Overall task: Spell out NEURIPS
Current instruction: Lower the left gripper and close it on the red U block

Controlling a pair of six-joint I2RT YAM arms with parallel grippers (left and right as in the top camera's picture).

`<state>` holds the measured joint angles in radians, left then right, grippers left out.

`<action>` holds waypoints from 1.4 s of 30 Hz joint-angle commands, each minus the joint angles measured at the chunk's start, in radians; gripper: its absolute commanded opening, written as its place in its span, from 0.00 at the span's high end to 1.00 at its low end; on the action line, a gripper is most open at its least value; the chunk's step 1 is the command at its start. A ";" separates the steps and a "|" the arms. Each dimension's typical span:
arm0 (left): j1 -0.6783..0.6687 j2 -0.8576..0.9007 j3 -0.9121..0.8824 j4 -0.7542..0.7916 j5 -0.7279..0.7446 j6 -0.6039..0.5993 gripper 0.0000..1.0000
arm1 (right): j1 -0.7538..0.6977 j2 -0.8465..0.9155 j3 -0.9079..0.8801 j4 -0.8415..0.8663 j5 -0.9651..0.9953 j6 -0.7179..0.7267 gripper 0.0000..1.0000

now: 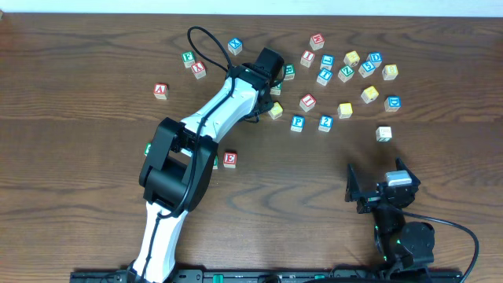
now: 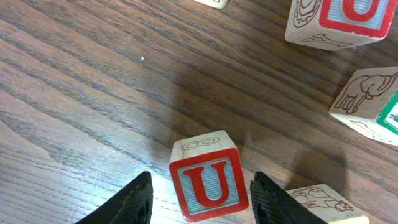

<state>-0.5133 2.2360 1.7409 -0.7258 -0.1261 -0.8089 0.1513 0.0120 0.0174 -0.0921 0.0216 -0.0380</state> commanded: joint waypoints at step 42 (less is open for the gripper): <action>0.004 0.027 -0.007 0.024 -0.005 -0.009 0.50 | -0.010 -0.005 -0.003 -0.002 0.002 -0.012 0.01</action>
<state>-0.5133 2.2375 1.7405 -0.7013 -0.1261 -0.8116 0.1513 0.0120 0.0174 -0.0921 0.0216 -0.0380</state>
